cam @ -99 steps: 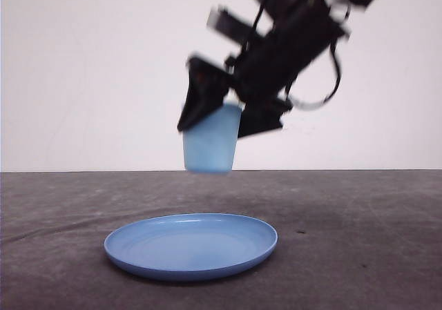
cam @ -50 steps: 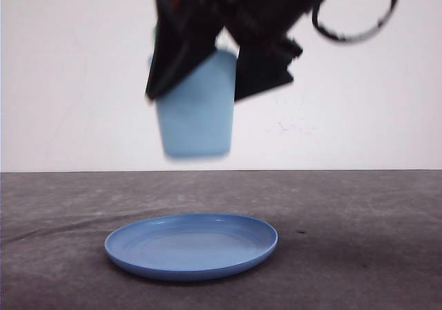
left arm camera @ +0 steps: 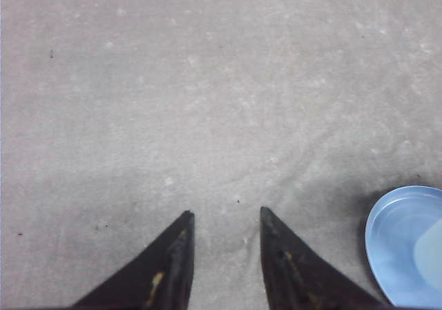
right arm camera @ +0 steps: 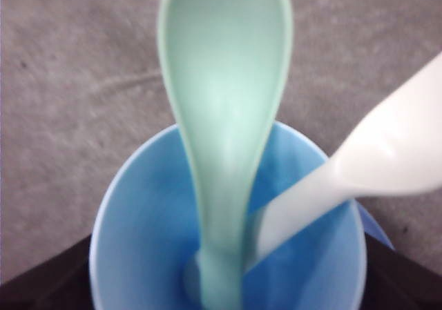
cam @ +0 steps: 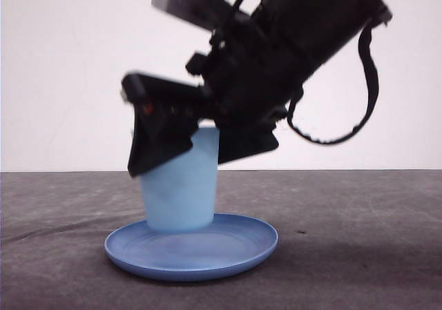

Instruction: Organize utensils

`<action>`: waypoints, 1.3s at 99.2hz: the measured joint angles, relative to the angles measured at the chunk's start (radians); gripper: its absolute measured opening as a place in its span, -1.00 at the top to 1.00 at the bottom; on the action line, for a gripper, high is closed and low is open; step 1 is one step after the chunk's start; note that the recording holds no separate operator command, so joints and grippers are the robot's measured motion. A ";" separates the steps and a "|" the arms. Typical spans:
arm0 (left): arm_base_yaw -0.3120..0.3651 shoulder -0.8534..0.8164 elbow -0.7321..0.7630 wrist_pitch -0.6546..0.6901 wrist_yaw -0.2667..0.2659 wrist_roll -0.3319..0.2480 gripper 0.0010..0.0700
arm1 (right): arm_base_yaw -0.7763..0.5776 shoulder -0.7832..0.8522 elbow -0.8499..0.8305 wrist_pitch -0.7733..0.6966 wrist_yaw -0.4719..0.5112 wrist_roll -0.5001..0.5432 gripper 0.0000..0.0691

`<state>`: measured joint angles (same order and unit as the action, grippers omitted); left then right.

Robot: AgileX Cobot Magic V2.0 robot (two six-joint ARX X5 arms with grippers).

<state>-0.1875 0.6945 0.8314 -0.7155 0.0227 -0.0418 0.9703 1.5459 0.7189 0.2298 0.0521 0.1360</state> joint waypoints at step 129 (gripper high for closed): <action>0.000 0.000 0.000 -0.011 0.000 0.000 0.56 | -0.133 -0.469 -0.002 -0.754 0.056 0.062 -0.97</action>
<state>-0.1875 0.6945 0.8314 -0.7265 0.0227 -0.0418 0.8375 1.0767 0.7174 -0.5240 0.1078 0.1978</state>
